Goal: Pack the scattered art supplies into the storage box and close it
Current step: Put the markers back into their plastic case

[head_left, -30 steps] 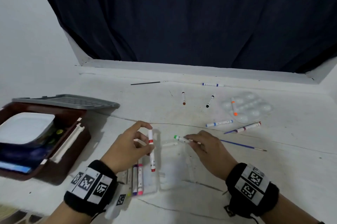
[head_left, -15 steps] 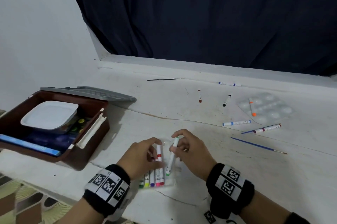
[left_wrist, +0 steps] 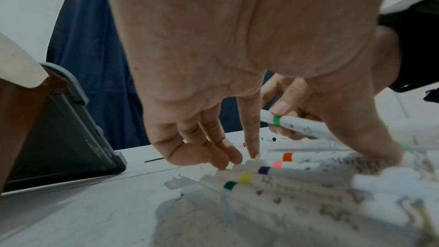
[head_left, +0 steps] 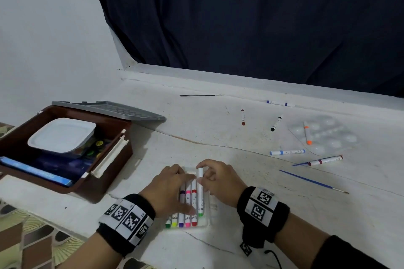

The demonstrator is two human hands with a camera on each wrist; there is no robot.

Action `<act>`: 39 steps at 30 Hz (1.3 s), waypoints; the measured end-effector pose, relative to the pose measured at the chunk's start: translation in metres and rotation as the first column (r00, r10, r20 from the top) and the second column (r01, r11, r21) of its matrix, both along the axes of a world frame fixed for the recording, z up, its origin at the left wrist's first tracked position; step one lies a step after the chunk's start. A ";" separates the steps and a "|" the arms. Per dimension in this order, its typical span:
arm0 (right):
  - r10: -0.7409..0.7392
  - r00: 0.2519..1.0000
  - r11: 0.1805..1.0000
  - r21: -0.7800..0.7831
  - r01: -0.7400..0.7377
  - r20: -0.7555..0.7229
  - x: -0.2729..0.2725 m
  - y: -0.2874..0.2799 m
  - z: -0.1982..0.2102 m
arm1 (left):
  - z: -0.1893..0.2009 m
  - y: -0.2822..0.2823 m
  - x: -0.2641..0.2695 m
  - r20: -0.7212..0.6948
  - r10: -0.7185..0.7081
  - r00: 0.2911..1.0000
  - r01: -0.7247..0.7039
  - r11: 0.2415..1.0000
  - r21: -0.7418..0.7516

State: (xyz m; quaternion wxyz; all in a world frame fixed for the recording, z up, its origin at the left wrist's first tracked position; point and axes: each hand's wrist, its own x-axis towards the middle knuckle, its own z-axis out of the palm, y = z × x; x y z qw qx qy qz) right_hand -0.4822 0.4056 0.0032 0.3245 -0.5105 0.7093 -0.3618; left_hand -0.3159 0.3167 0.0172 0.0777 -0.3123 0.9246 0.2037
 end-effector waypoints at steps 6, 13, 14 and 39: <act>0.057 0.996 0.997 0.055 -0.053 -0.075 0.002 0.003 0.002 | 0.001 0.003 -0.004 0.069 0.025 0.997 -0.016 0.993 -0.120; 0.275 0.860 0.961 0.155 -0.229 -0.431 0.011 0.006 0.003 | 0.004 0.003 -0.005 0.128 0.032 0.991 -0.014 0.990 -0.137; 0.287 0.854 0.957 0.167 -0.237 -0.434 0.009 0.007 0.002 | 0.004 0.003 -0.005 0.128 0.031 0.991 -0.014 0.991 -0.135; 0.250 0.797 0.968 0.136 -0.210 -0.550 -0.016 0.027 0.009 | 0.011 0.013 -0.010 0.065 0.006 0.998 0.003 0.989 -0.145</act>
